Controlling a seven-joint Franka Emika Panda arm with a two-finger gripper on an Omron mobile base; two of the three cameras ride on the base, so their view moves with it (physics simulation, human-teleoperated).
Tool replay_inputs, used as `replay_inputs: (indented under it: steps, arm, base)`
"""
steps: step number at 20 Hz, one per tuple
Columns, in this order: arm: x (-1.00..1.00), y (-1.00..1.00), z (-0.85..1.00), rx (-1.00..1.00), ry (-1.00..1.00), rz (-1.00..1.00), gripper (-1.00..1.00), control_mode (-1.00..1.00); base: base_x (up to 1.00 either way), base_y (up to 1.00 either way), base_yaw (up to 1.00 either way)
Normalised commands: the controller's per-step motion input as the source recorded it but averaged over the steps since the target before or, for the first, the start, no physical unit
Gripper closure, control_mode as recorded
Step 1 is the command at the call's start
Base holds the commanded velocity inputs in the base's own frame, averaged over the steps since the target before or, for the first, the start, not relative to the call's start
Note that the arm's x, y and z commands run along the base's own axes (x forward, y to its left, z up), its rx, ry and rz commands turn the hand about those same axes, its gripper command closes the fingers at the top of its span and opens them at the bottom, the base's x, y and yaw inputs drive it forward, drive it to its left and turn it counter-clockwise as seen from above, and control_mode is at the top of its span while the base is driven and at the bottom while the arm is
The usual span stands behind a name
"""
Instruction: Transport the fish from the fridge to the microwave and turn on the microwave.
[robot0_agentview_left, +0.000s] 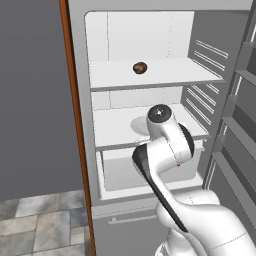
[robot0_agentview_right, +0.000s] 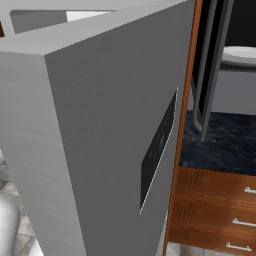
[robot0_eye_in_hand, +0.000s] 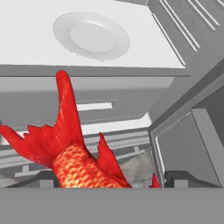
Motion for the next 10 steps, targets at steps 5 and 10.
replay_inputs:
  steps: [5,10]
  arm:
    - [-0.39,0.02,0.22,0.06,-0.13,-0.06,1.00,-1.00]
    - [-0.27,0.00,0.05,0.00,-0.11,0.00,1.00,-1.00]
  base:
    - [0.00,0.00,0.00]
    - [0.00,0.00,0.00]
